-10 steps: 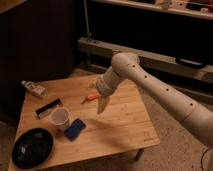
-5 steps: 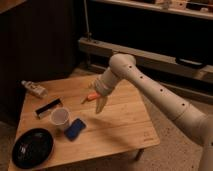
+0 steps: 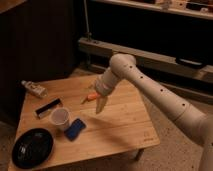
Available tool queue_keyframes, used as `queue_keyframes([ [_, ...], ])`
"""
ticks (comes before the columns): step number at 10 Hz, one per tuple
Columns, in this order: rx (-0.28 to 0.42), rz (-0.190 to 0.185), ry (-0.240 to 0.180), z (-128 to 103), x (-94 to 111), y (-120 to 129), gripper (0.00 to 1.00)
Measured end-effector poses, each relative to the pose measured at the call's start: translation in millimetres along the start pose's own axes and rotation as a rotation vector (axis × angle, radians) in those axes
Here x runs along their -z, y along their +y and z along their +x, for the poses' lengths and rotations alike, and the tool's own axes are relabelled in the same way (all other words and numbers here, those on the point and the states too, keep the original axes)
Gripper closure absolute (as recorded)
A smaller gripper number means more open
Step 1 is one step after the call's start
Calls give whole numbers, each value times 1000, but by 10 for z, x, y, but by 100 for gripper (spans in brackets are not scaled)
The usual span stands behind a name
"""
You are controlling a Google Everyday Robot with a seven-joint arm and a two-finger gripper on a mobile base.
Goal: Place the white sponge in the ceramic bowl
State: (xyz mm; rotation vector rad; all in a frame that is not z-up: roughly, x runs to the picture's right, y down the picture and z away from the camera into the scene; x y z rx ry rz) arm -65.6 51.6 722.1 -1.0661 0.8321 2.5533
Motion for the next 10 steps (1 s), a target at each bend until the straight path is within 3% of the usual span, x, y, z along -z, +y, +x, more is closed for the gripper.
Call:
queue_keyframes([
  [2,-10,-26,19,-35,13,-11,20],
  [3,-16,-80,53,-92,25,-61,20],
  [5,-39,-250,131,-169,119,-133,20],
  [6,-58,-295,132,-254,212,-118,20],
  [10,-59,-304,134,-254,222,-102,20],
])
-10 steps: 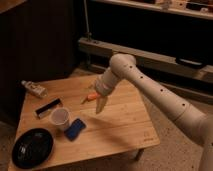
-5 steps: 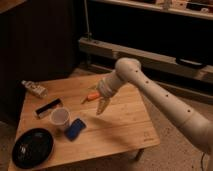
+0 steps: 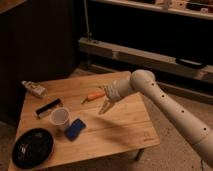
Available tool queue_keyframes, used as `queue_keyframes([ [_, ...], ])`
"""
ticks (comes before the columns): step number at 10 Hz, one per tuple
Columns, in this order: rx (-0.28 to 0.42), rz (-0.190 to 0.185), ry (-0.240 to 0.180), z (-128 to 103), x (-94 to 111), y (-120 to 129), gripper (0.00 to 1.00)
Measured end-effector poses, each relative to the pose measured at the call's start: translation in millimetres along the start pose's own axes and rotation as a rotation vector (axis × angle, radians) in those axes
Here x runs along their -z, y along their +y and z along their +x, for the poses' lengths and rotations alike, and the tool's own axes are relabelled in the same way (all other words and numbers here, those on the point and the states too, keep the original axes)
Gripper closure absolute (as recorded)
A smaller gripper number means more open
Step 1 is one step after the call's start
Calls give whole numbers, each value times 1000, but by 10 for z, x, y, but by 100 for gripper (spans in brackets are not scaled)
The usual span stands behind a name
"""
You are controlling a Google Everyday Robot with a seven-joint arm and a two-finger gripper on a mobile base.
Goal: Place the white sponge in the ceramic bowl
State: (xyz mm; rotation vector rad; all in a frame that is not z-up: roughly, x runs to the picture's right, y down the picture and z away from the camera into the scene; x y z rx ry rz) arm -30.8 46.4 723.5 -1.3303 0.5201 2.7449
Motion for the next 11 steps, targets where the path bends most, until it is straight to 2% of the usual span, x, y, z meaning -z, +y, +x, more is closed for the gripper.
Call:
queue_keyframes([
  [3,2,2,2,14,-11,2,20],
  [5,-45,19,-8,-15,-94,-17,20],
  [6,-124,7,-22,-50,-137,-36,20],
  [8,-306,-41,-60,-37,-138,-43,20],
  [9,-413,-79,-80,-25,-104,-58,20],
  [11,-533,-118,-93,18,-110,-84,20],
])
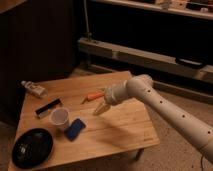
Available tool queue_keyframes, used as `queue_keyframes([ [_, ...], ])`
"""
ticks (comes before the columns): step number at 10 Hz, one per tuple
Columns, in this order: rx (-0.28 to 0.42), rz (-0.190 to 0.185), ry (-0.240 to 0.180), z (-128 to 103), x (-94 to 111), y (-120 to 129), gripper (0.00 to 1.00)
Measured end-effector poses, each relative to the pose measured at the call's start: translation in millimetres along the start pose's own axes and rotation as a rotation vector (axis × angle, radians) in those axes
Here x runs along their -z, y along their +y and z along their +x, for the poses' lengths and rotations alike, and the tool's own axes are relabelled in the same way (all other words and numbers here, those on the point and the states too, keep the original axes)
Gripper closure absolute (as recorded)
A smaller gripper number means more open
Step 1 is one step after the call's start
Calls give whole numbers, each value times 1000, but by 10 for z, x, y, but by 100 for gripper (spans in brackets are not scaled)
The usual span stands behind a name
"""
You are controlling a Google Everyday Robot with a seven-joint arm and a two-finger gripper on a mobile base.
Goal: Place the white sponge in the ceramic bowl
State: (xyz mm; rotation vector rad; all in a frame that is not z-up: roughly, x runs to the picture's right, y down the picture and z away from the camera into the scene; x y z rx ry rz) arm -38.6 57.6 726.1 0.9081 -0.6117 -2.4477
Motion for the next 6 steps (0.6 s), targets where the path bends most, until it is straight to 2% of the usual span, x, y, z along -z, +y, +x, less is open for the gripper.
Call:
queue_keyframes([
  [1,-50,-17,-2,-5,18,-10,20],
  [3,-74,-34,-15,-15,7,10,20],
  [4,-146,-72,-31,-82,26,33,20],
  [6,-333,-113,-59,-158,22,39,20],
])
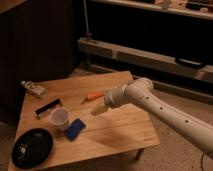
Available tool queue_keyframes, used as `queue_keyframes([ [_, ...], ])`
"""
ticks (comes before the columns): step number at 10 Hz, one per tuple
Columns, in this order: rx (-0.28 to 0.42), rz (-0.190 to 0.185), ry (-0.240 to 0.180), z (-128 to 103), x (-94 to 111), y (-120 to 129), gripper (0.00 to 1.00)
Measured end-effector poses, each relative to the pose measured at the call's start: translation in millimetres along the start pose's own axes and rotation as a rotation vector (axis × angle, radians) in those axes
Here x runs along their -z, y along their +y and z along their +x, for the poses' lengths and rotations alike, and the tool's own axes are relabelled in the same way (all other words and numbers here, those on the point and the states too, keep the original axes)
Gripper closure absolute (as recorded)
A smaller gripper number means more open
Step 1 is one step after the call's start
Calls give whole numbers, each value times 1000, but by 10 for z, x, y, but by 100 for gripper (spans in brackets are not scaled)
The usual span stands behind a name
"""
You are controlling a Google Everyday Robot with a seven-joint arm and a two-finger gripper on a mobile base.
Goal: Place the white sponge in the ceramic bowl
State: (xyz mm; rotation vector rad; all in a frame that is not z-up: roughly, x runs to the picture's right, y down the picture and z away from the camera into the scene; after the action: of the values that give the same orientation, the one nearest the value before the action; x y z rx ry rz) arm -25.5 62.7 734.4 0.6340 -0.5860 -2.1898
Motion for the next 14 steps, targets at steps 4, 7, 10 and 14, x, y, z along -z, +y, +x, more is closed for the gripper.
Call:
queue_keyframes([
  [4,-538,-106,48,-325,157,128,20],
  [7,-753,-119,108,-484,224,157,20],
  [10,-785,-205,69,-364,266,303,20],
  [14,-1220,-334,60,-299,502,613,20],
])
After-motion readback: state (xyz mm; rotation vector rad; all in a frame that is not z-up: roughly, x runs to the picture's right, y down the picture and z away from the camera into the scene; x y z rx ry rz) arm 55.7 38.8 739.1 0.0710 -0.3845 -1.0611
